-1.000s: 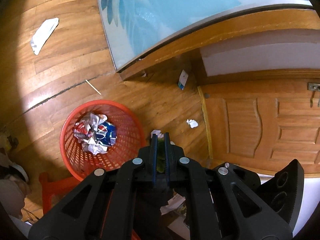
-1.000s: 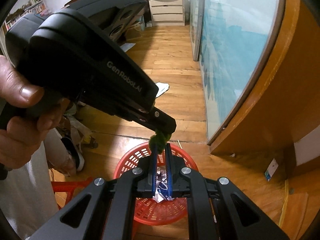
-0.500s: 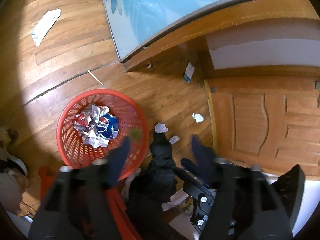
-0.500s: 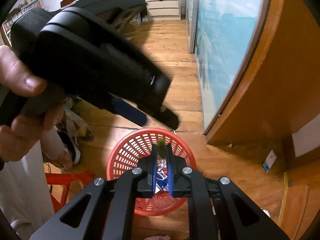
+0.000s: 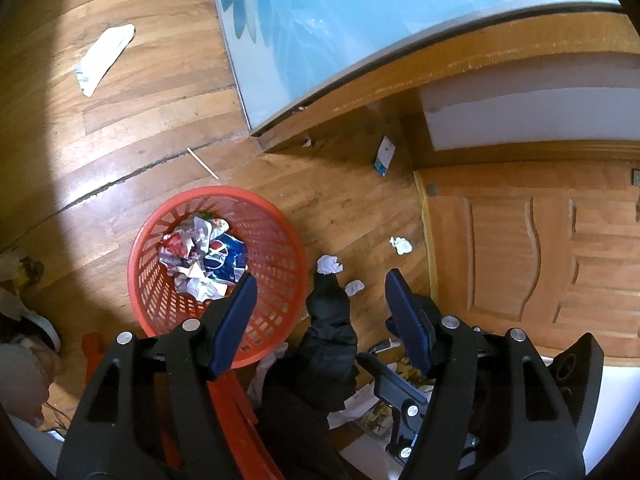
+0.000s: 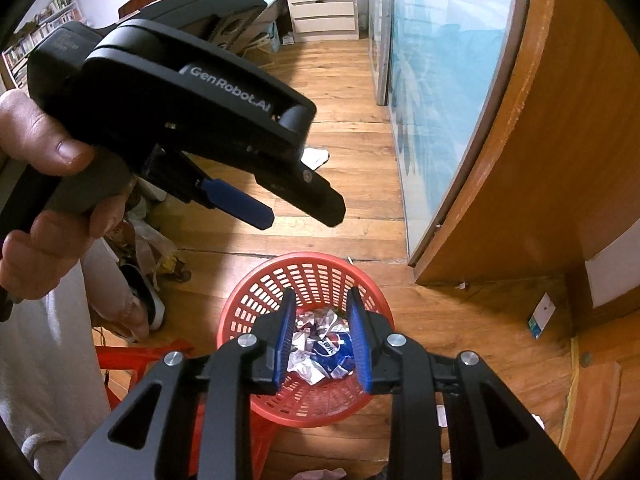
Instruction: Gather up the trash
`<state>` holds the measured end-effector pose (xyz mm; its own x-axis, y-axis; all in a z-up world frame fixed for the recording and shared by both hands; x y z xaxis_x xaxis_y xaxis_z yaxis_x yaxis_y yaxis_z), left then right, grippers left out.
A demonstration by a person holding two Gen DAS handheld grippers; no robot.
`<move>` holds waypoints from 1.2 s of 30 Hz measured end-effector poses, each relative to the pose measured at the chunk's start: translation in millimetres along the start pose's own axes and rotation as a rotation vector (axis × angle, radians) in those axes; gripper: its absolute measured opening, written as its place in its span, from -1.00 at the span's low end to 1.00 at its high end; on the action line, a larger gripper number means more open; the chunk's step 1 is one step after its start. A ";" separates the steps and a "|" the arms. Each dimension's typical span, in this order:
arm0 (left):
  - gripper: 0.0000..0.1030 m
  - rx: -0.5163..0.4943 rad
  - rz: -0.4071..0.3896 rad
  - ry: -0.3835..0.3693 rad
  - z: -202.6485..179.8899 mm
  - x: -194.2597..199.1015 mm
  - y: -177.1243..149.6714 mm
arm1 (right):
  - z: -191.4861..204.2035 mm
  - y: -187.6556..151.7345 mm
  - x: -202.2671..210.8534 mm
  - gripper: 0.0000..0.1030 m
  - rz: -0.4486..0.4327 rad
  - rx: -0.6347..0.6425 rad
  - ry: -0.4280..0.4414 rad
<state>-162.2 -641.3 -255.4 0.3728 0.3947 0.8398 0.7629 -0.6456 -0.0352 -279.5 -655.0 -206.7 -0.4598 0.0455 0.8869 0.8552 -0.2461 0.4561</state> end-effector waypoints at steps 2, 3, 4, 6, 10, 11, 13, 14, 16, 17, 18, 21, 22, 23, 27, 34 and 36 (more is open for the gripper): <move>0.29 0.004 -0.017 0.003 5.0 8.4 2.7 | 2.5 2.5 0.0 -0.47 -0.002 0.007 0.000; 0.29 0.004 -0.026 0.005 7.6 12.5 3.9 | 5.2 4.6 -0.2 -0.47 0.000 0.012 0.001; 0.29 0.004 -0.039 0.009 11.5 19.1 5.7 | 7.4 6.4 -0.1 -0.47 0.000 0.017 0.002; 0.29 -0.001 -0.081 0.021 19.9 36.6 10.7 | 13.6 13.3 1.0 -0.46 -0.007 0.028 0.004; 0.29 -0.065 -0.274 0.143 46.3 120.0 27.9 | 30.2 41.9 2.8 -0.40 -0.044 0.048 0.020; 0.29 -0.068 -0.335 0.170 55.8 149.0 31.3 | 39.2 58.1 3.6 -0.39 -0.069 0.056 0.026; 0.29 -0.059 -0.468 0.233 81.5 214.4 33.4 | 55.0 81.4 3.8 -0.37 -0.102 0.070 0.038; 0.30 -0.051 -0.516 0.262 93.8 239.1 31.4 | 65.7 96.1 4.0 -0.36 -0.121 0.077 0.049; 0.38 -0.021 -0.628 0.333 124.2 293.6 22.5 | 95.9 131.9 5.1 -0.30 -0.173 0.087 0.085; 0.46 0.000 -0.691 0.373 142.4 323.2 13.8 | 111.4 148.0 5.9 -0.20 -0.196 0.095 0.104; 0.50 0.025 -0.758 0.421 164.0 354.1 1.3 | 135.0 168.9 7.1 -0.05 -0.226 0.115 0.124; 0.62 0.073 -0.901 0.583 216.0 417.9 -38.6 | 192.3 211.9 13.4 0.17 -0.305 0.174 0.163; 0.66 0.092 -0.941 0.643 232.5 435.0 -53.6 | 211.3 223.6 15.6 0.18 -0.324 0.192 0.182; 0.69 0.113 -0.966 0.677 244.5 445.4 -64.8 | 238.3 237.4 18.5 0.19 -0.347 0.220 0.208; 0.72 0.222 -1.021 0.731 301.3 469.9 -118.5 | 313.7 259.6 24.9 0.55 -0.374 0.290 0.284; 0.78 0.309 -1.032 0.732 364.0 463.8 -159.4 | 425.8 254.6 13.0 0.88 -0.377 0.432 0.357; 0.83 0.336 -1.051 0.745 375.5 467.4 -176.2 | 449.9 245.5 10.3 0.87 -0.374 0.416 0.359</move>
<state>76.0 -97.5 -60.1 -0.7638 0.0834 0.6400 0.6407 -0.0223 0.7675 33.3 -279.3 -52.2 -0.7332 -0.2880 0.6161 0.6104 0.1206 0.7828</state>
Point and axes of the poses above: each gripper's, at about its wrist camera, not at the fingertips, and x roughly against the way its jaws point, z to its left, y to its top, the point moved 10 cm from there along -x, roughly the way its jaws point, and after that the axes turned 2 degrees about y, right-handed, at the moved point
